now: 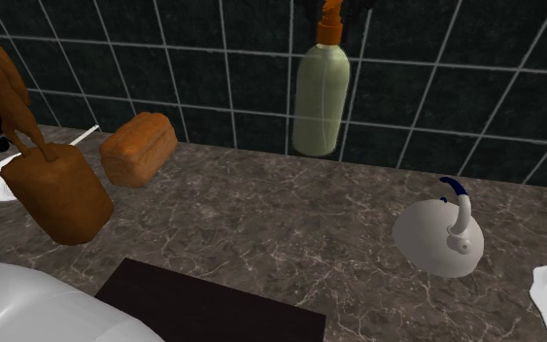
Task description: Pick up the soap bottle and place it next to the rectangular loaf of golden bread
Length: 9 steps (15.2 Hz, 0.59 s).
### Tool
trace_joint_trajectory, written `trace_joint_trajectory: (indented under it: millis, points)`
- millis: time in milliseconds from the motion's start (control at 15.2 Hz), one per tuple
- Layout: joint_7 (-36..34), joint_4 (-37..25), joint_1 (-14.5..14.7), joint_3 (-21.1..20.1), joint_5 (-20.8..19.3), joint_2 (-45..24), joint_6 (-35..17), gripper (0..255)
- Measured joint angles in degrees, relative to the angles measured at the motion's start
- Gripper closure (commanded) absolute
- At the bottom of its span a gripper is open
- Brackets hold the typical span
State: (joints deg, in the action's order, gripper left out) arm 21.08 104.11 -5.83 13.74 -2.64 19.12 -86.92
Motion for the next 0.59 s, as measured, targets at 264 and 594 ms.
trace_joint_trajectory:
  millis: [264,594]
  points:
    - [-5.01,1.72,1.76,-3.35,1.08,-0.75,-2.34,255]
    - [-11.34,0.05,4.19,-7.48,2.50,-4.05,-3.98,255]
